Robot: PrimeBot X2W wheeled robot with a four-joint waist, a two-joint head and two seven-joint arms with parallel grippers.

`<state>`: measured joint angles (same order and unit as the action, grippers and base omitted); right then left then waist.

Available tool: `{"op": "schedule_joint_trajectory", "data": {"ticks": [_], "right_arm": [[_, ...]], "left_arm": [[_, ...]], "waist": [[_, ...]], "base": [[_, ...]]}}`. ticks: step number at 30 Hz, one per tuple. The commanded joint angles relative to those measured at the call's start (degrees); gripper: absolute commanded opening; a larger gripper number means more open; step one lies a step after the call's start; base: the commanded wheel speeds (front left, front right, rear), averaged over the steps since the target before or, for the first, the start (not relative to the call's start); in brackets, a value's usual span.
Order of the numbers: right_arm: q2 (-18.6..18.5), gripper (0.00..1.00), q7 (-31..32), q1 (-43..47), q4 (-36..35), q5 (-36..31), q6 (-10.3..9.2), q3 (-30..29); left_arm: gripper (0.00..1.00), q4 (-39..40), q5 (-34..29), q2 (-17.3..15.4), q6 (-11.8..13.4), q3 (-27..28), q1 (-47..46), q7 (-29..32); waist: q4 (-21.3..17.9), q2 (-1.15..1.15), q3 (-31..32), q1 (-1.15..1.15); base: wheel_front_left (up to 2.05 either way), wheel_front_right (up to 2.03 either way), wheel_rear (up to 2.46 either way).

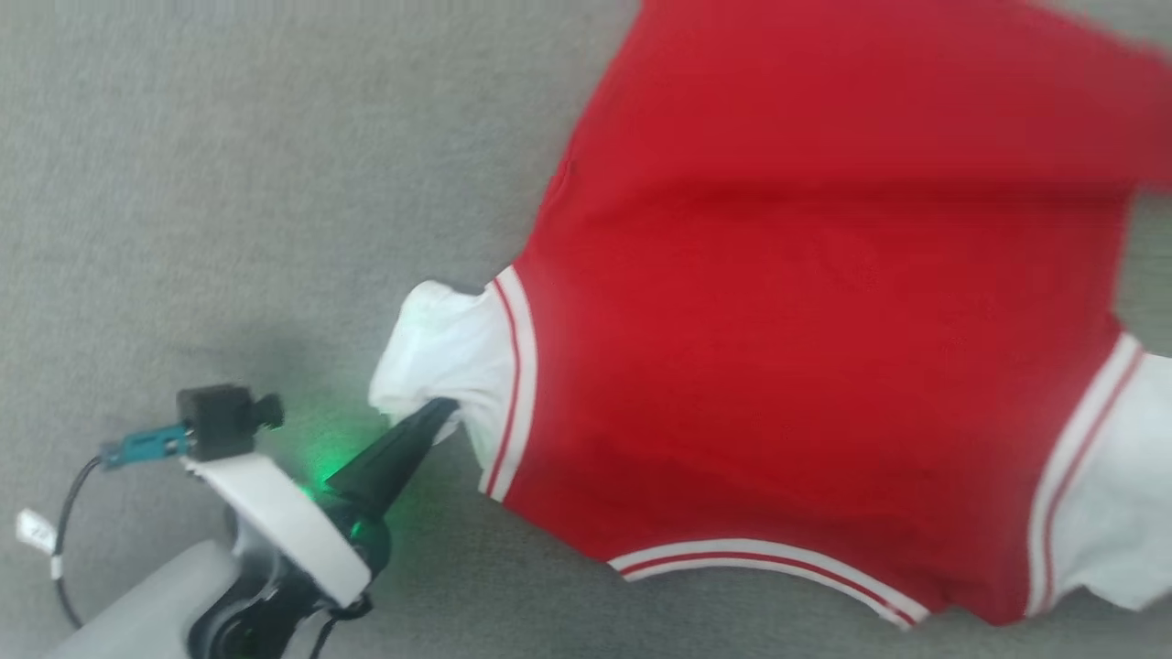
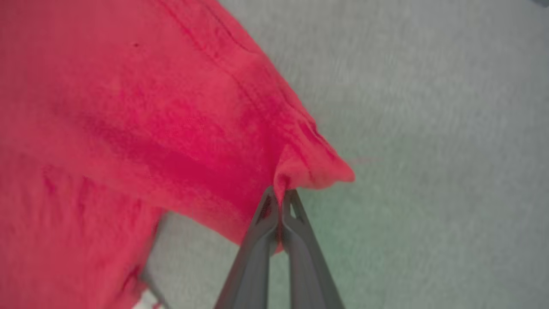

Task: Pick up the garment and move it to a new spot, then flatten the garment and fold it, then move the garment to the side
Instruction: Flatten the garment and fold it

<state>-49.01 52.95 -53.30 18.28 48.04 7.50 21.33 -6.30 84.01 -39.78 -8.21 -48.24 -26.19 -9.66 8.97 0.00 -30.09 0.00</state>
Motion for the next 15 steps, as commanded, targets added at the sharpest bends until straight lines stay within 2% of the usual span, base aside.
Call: {"op": "schedule_joint_trajectory", "data": {"ticks": [1,8,12,15], "right_arm": [[-2.0,0.0,0.3,5.2,-3.2,2.2,-0.02,0.2],[-7.1,0.0,0.5,28.3,-15.6,10.2,-0.01,-1.4],[-7.8,0.0,0.3,39.8,-20.8,10.1,-0.02,-2.4],[-6.6,0.0,0.0,45.4,-24.7,9.5,-0.01,-3.6]], "left_arm": [[0.0,-2.6,0.6,-2.0,1.3,0.4,2.2,-0.7],[0.0,-1.2,1.9,-4.3,0.9,0.8,6.0,-2.7],[0.0,-0.9,2.3,-5.1,0.9,1.3,7.1,-3.1],[0.0,-0.9,2.9,-5.8,0.9,1.7,7.3,-3.3]], "waist": [[-3.2,0.0,3.7,0.0],[-6.6,0.0,6.9,0.0],[-7.6,0.0,7.7,0.0],[-8.2,0.0,8.1,0.0]], "base": [[0.0,0.0,0.0],[0.0,0.0,0.0],[0.0,0.0,0.0],[0.0,0.0,0.0]]}}
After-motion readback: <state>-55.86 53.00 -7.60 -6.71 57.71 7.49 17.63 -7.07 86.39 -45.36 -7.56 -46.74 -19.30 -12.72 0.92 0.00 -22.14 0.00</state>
